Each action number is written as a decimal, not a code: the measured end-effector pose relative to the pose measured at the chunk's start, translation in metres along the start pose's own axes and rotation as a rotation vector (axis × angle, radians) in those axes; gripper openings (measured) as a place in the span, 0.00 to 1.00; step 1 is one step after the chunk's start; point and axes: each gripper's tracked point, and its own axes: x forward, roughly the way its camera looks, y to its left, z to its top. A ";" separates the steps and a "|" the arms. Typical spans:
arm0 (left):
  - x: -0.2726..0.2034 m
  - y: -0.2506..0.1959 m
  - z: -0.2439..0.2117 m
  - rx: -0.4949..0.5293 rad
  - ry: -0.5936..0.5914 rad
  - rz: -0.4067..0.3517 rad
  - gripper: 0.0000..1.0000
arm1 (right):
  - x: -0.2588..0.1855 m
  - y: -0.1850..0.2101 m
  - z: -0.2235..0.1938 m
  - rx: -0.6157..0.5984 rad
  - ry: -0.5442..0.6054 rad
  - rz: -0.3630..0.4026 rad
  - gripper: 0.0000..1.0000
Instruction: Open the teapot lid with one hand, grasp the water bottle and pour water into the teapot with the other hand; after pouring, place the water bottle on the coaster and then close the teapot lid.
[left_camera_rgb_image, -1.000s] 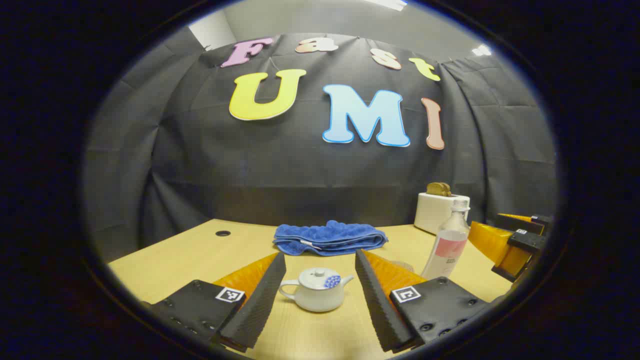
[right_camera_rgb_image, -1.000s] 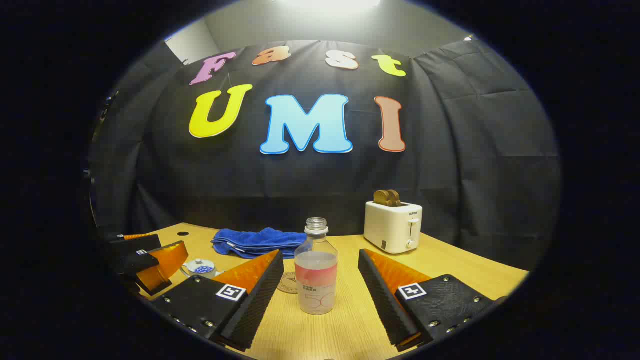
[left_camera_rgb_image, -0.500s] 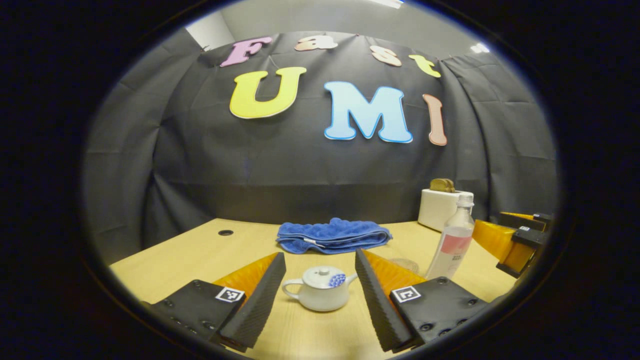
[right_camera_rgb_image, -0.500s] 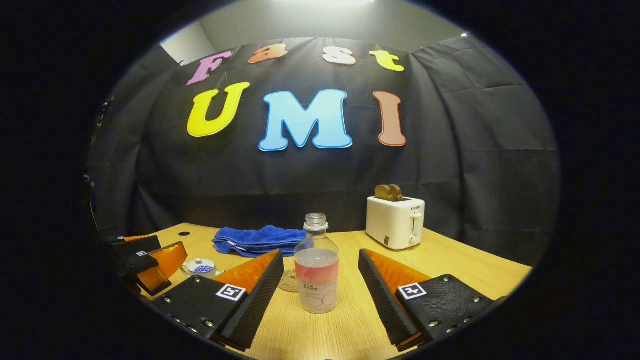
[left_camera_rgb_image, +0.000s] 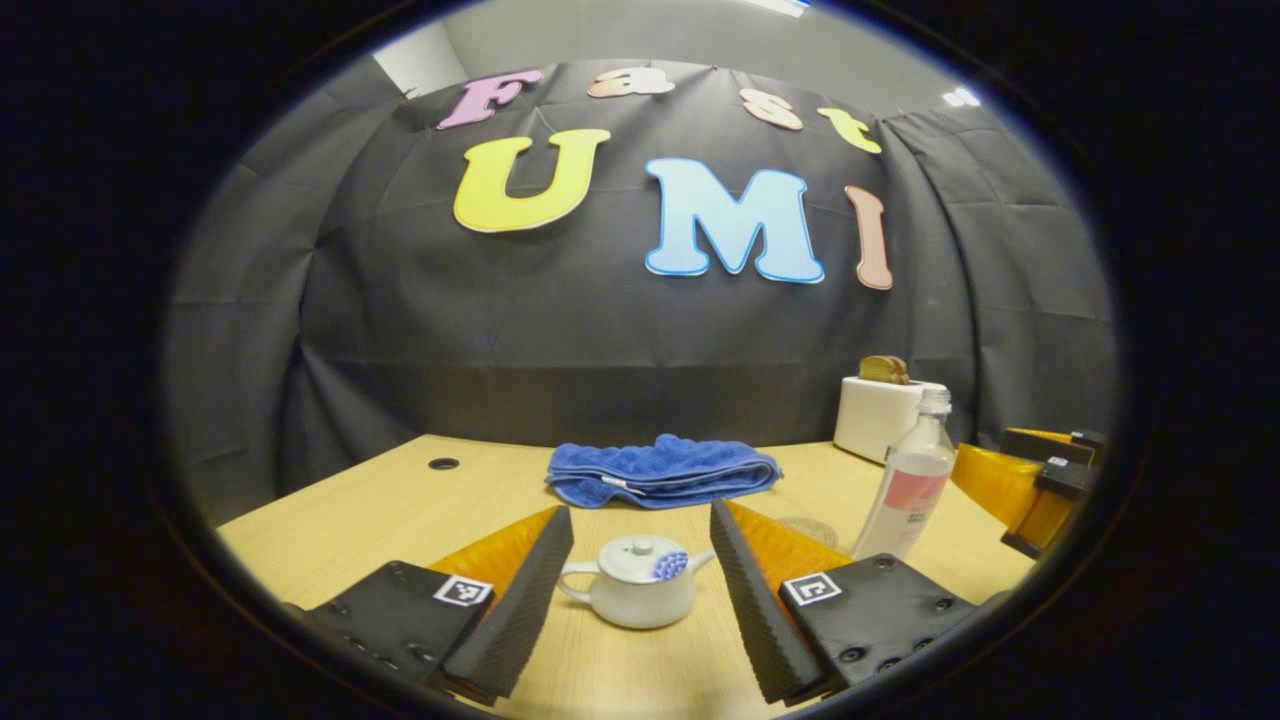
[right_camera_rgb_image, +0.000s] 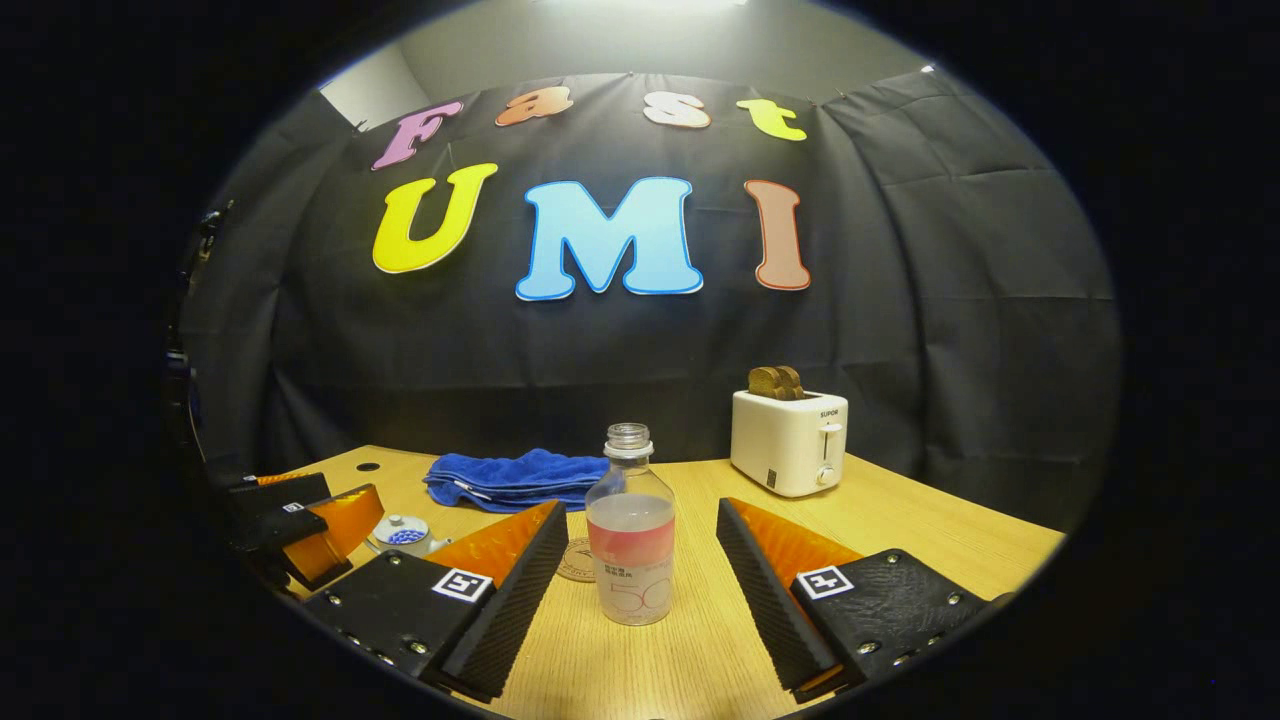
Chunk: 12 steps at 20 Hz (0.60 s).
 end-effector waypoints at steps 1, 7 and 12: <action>0.006 0.000 0.000 -0.009 0.004 -0.004 0.88 | -0.001 0.000 -0.002 -0.001 0.003 -0.001 0.95; 0.042 0.006 -0.012 -0.019 0.049 -0.008 0.88 | -0.001 -0.008 -0.014 0.011 0.034 -0.016 0.95; 0.060 0.008 -0.024 -0.011 0.072 -0.006 0.87 | 0.001 -0.011 -0.024 0.013 0.060 -0.024 0.95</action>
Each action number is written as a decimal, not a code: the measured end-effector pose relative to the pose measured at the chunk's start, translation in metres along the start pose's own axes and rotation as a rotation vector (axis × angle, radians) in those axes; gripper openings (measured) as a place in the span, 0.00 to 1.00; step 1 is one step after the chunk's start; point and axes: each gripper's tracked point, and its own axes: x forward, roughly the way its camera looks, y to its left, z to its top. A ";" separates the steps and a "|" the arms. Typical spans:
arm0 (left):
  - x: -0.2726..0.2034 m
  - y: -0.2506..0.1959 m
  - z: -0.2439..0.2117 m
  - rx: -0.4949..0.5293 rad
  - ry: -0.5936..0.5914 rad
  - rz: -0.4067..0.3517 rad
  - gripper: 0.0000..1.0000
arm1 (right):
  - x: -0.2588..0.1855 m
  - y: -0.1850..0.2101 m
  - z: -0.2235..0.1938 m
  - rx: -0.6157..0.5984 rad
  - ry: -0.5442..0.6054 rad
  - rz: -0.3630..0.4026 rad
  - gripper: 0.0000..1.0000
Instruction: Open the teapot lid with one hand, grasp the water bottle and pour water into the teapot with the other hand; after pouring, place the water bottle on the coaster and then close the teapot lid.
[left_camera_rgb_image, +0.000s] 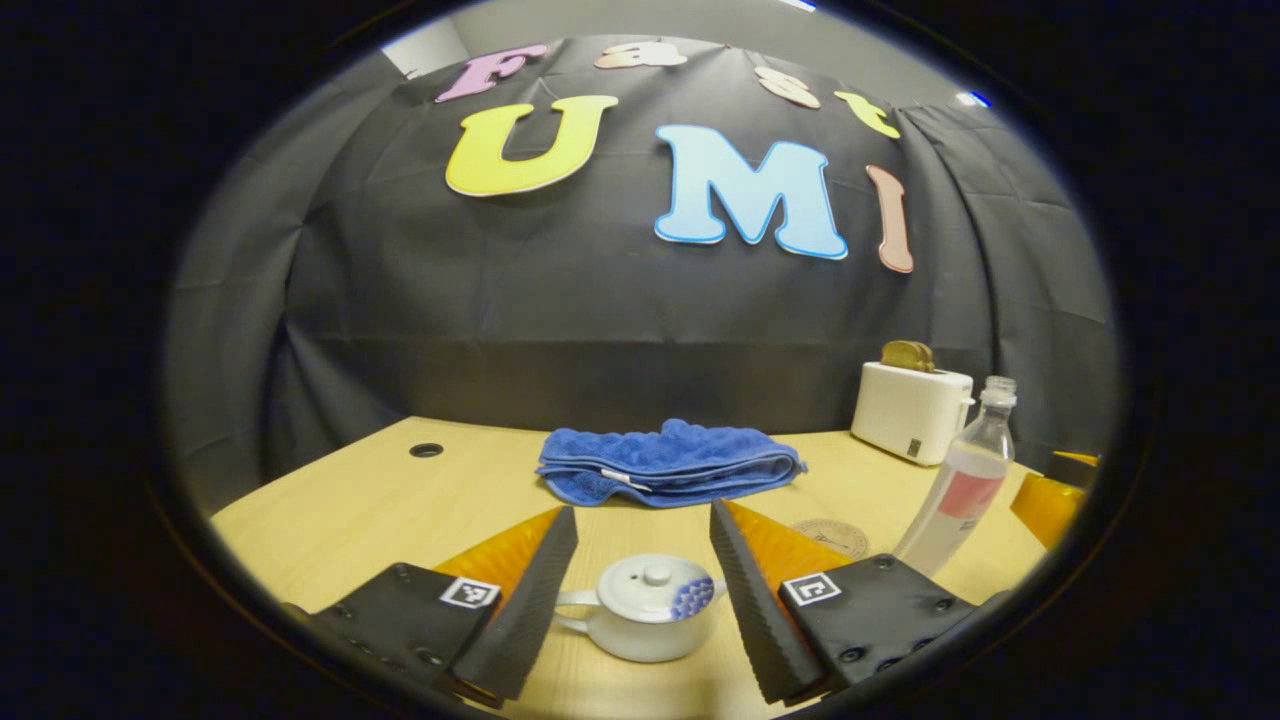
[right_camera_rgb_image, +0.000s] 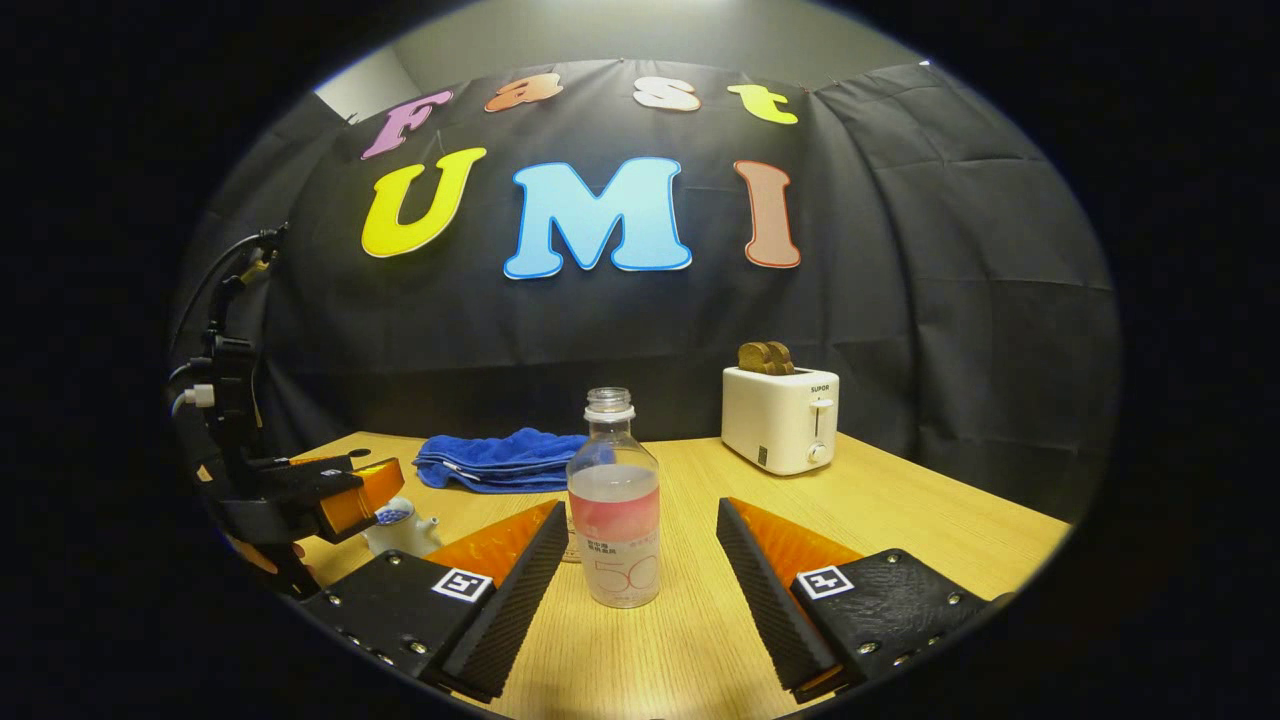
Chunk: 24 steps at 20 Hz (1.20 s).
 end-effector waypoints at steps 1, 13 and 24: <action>0.002 0.001 -0.003 0.007 0.007 0.004 0.85 | 0.000 0.000 -0.002 0.000 0.005 0.000 0.95; 0.012 0.000 -0.026 0.042 0.061 0.005 0.60 | 0.010 -0.009 -0.015 0.022 0.043 -0.014 0.95; 0.013 -0.004 -0.021 0.123 0.041 0.011 0.16 | 0.011 -0.007 -0.019 0.020 0.047 -0.008 0.95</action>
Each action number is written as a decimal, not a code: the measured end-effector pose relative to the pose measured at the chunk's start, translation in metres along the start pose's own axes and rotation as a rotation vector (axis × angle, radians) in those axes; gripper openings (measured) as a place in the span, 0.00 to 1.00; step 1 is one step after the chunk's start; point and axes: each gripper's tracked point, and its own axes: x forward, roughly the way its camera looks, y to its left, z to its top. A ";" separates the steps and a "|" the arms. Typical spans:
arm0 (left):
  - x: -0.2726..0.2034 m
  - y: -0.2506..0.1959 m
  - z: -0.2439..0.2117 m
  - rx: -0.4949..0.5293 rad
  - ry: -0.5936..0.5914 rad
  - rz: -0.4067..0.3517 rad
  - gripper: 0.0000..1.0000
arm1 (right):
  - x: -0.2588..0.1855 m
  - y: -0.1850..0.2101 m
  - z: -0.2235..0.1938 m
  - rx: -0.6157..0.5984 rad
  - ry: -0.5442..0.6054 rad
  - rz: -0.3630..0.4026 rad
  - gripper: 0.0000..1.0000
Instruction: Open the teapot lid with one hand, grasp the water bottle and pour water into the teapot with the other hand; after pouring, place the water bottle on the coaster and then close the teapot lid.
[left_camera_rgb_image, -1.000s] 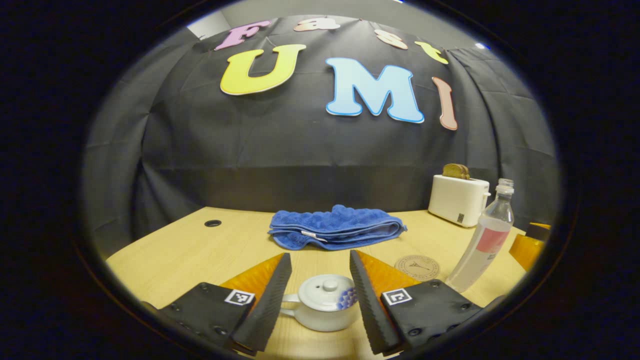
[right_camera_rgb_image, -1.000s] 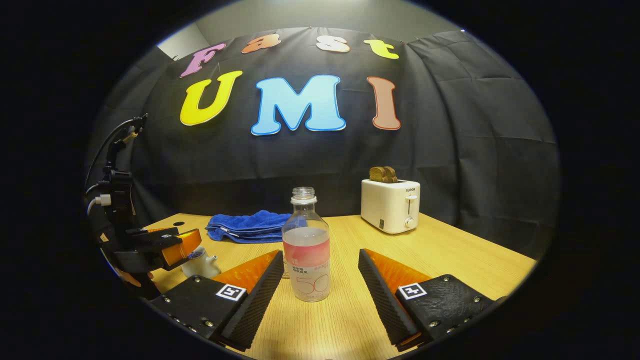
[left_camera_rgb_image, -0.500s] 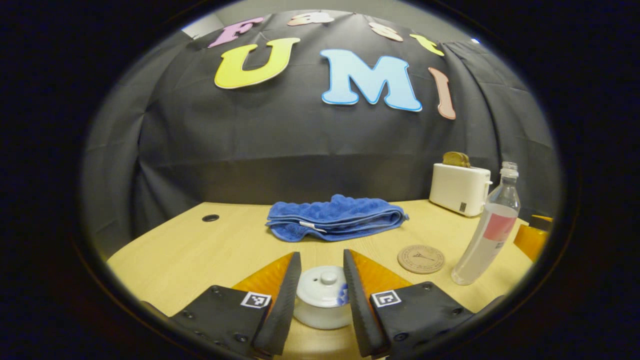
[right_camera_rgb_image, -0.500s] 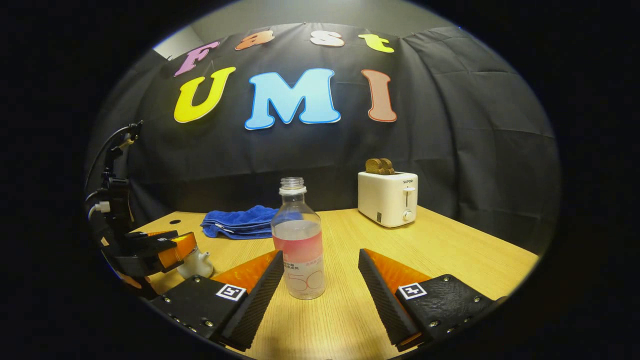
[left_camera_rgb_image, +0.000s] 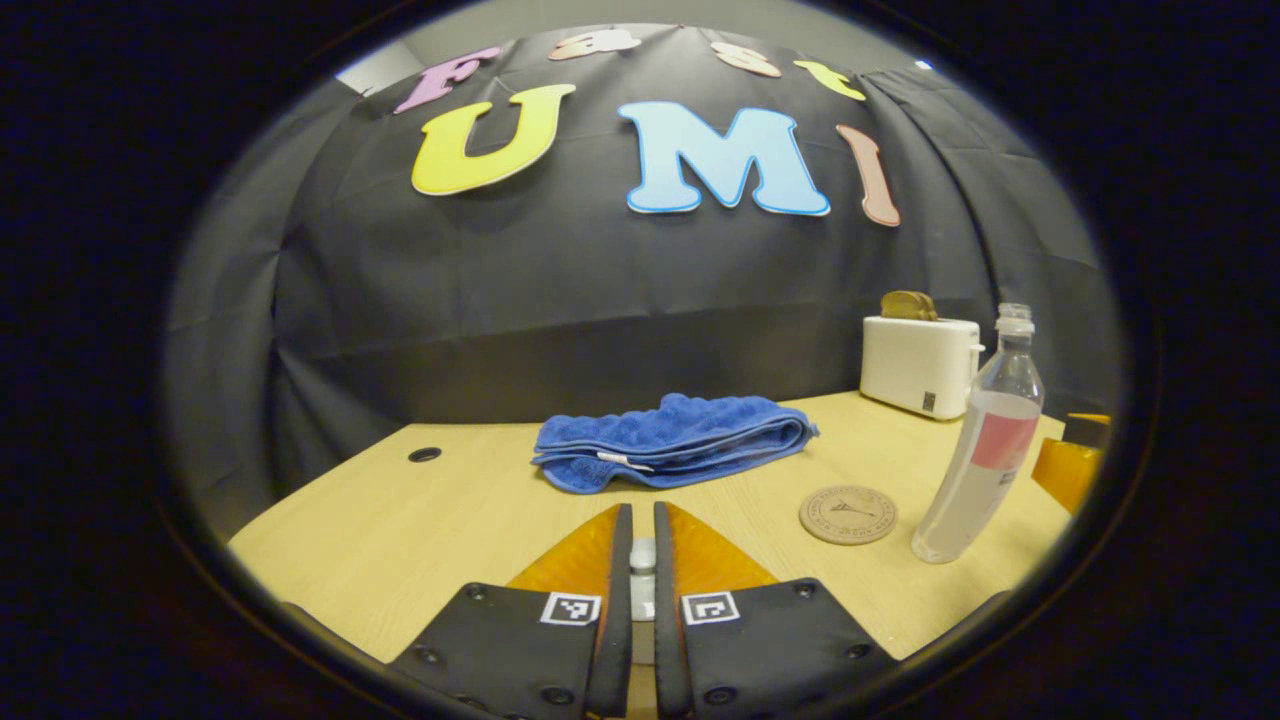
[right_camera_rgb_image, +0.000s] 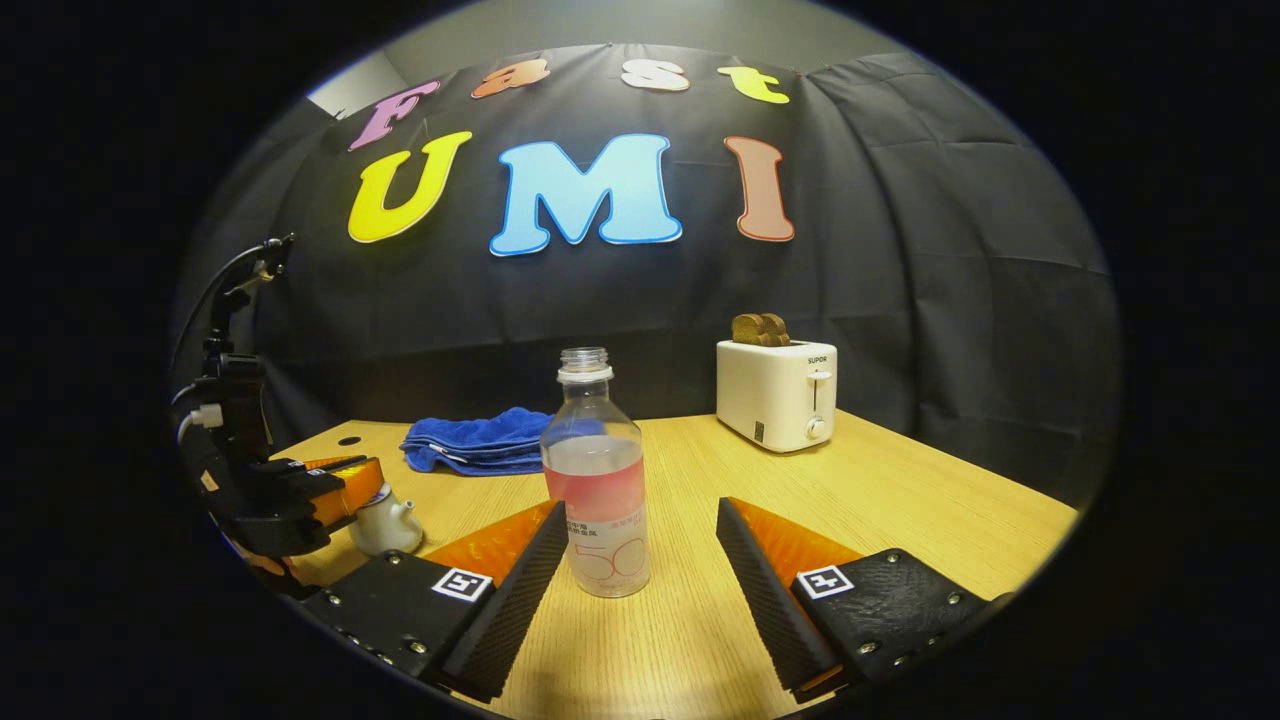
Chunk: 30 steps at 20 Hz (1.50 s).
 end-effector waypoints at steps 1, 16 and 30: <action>0.000 -0.001 0.000 -0.003 -0.002 0.000 0.17 | 0.000 0.000 0.000 -0.001 -0.001 0.001 0.95; -0.016 0.034 0.029 -0.181 -0.074 -0.036 0.16 | 0.014 0.014 -0.015 -0.032 0.042 0.030 0.95; -0.030 0.149 -0.007 -0.211 -0.018 0.178 0.16 | 0.053 0.028 -0.032 -0.078 0.111 0.052 0.95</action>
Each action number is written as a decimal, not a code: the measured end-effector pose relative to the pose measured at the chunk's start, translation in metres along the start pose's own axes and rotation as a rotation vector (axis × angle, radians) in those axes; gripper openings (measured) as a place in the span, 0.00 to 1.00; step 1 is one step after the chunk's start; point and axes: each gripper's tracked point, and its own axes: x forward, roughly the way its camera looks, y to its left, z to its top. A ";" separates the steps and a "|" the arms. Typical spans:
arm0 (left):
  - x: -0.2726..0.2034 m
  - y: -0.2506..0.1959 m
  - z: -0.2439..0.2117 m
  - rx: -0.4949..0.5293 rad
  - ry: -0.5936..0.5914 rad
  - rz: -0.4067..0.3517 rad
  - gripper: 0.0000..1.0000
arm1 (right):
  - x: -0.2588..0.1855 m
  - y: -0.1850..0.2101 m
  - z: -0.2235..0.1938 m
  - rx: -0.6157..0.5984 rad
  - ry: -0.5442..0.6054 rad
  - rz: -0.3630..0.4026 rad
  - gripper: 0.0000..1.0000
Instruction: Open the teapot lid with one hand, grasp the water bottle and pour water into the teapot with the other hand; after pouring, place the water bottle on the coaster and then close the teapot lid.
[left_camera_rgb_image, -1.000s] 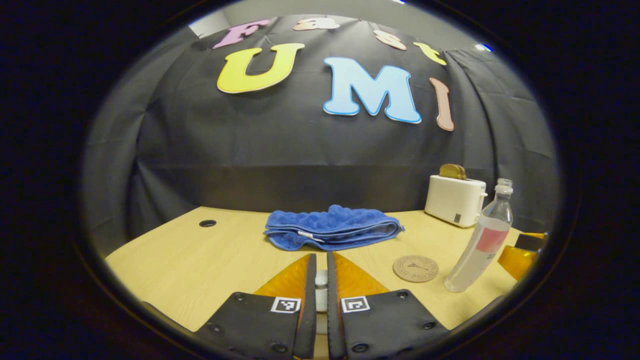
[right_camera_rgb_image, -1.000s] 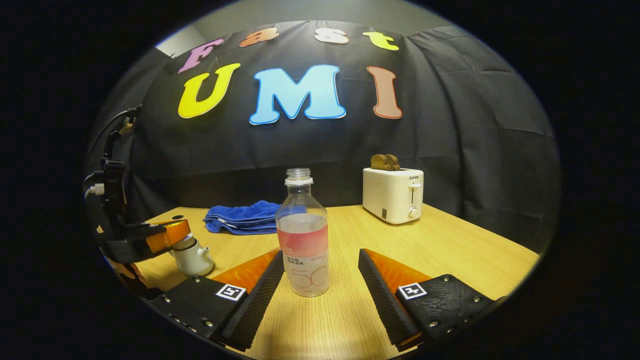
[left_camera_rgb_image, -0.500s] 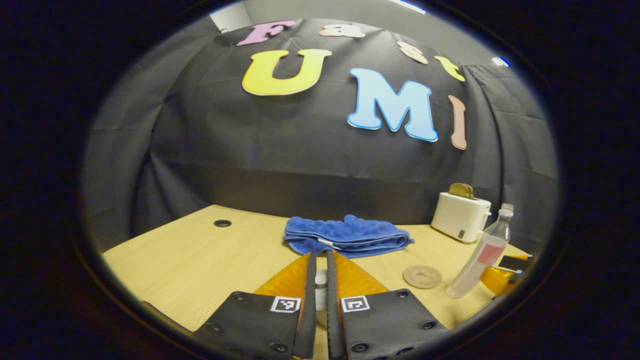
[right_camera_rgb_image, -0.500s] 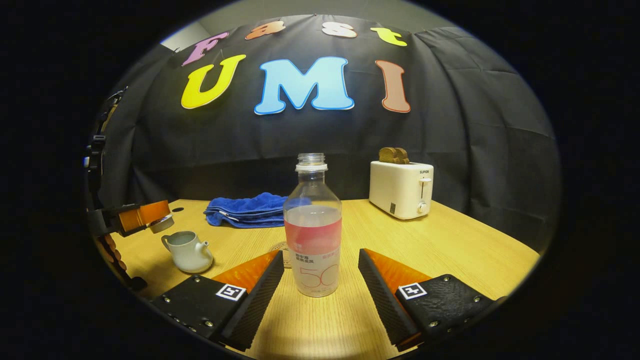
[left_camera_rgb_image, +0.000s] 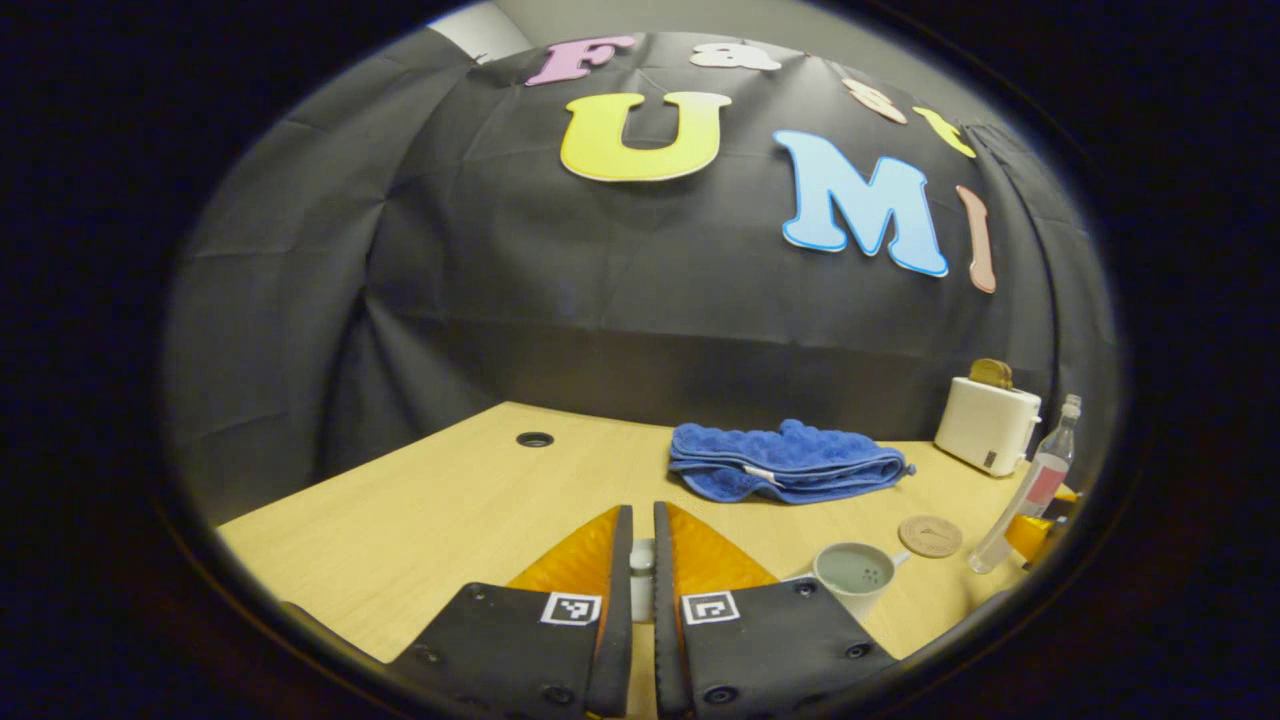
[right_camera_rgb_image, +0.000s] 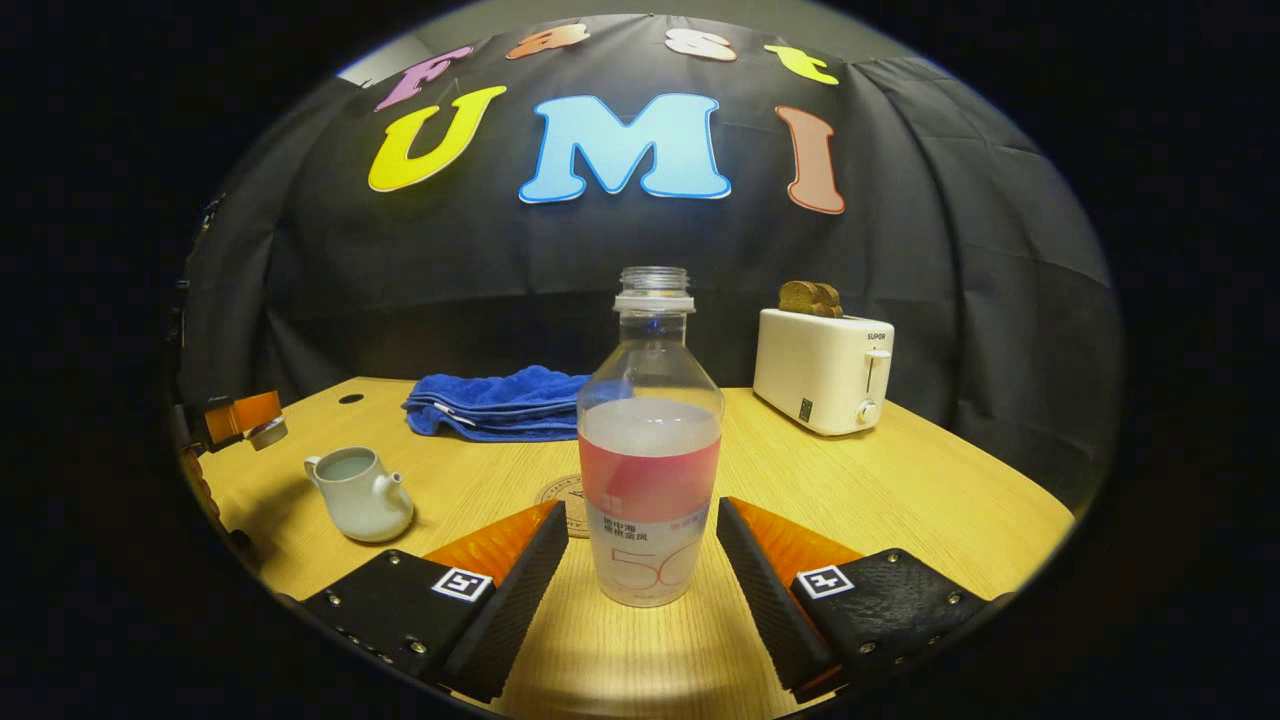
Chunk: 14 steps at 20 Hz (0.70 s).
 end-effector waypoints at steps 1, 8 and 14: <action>0.000 0.004 0.000 0.003 -0.003 0.010 0.16 | 0.003 0.000 0.000 -0.001 0.004 -0.001 0.95; -0.004 0.013 0.007 -0.014 -0.024 0.029 0.16 | 0.014 -0.005 0.003 0.000 0.009 -0.005 0.80; -0.005 0.008 0.005 -0.016 -0.015 0.020 0.16 | 0.013 -0.009 0.007 -0.076 -0.002 -0.037 0.77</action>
